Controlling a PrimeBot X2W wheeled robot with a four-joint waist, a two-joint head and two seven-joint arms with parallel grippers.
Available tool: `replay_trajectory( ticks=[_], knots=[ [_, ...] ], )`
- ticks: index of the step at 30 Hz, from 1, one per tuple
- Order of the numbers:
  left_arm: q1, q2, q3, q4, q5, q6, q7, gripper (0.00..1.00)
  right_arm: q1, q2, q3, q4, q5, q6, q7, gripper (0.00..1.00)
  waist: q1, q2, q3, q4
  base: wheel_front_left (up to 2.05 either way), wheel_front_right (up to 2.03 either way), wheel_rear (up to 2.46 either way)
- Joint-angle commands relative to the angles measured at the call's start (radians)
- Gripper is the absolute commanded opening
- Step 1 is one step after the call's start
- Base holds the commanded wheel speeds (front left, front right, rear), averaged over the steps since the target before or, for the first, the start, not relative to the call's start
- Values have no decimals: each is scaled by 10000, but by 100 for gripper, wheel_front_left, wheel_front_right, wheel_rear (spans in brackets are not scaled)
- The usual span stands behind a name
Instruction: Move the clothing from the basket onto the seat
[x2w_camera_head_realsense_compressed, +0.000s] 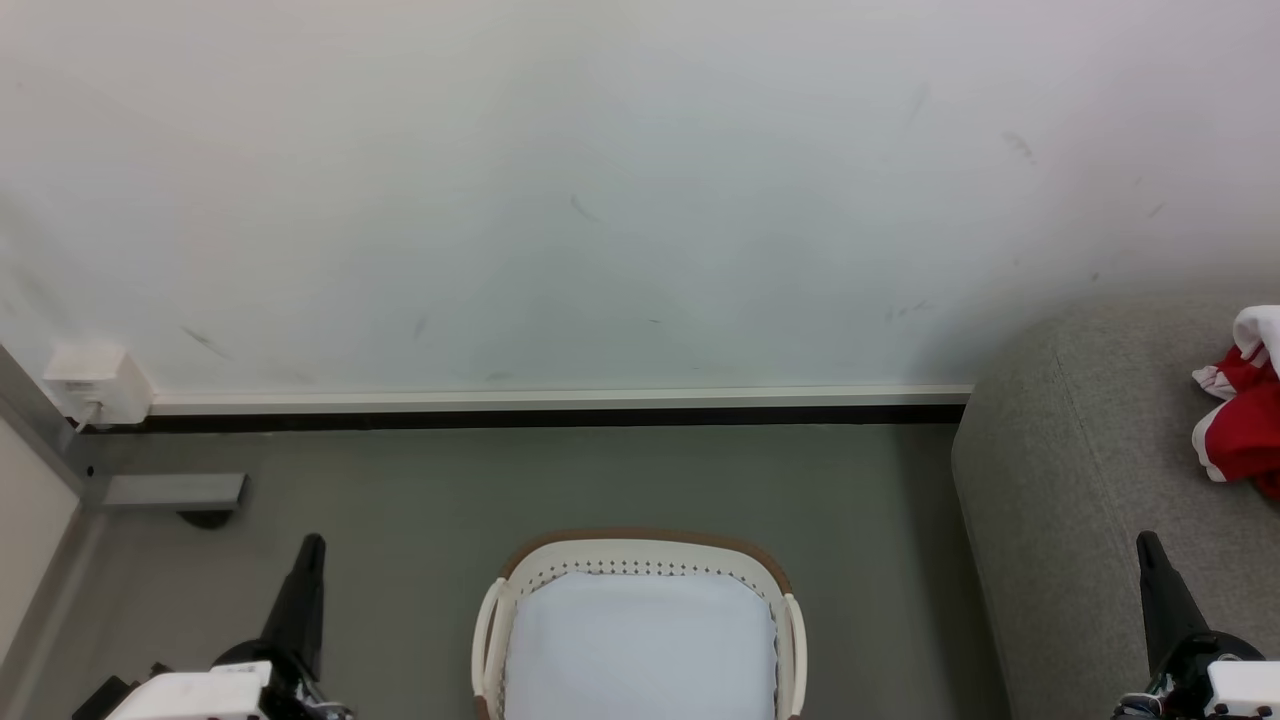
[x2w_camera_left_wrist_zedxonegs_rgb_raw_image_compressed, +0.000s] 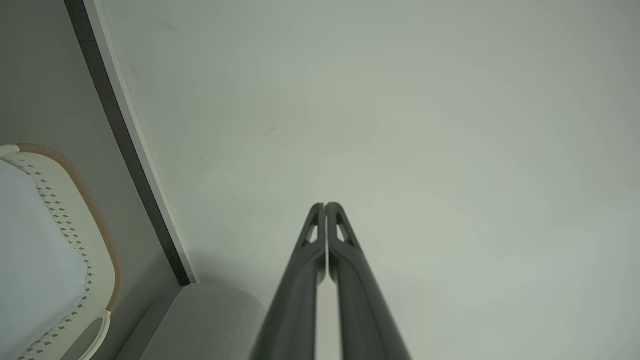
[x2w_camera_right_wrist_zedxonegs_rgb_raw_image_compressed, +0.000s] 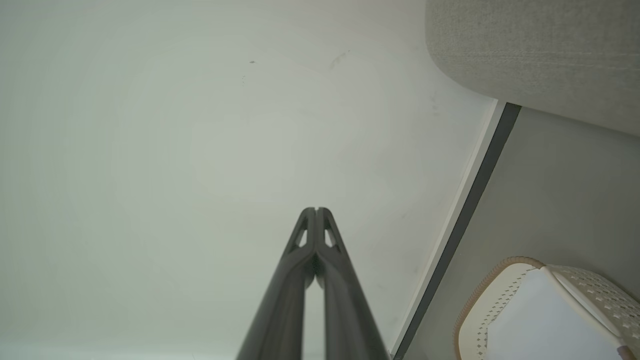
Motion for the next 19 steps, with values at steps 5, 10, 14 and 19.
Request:
replay_trajectory(
  ticks=[5,10,14,19],
  knots=[
    [-78,21,28,1,-127,-39,50,0,-123,7,-49,-22,-79,-21,1,0,0,0,0,0,0,0,0],
    [-79,21,28,0,-127,-39,50,0,-124,8,-52,-21,-84,-21,6,0,0,0,0,0,0,0,0],
    [-79,20,28,0,-127,-39,51,0,-124,11,-54,-21,-87,-21,9,0,0,0,0,0,0,0,0],
    [-79,22,28,0,-127,-40,51,0,-124,13,-58,-21,-90,-21,13,0,0,0,0,0,0,0,0]
  ],
)
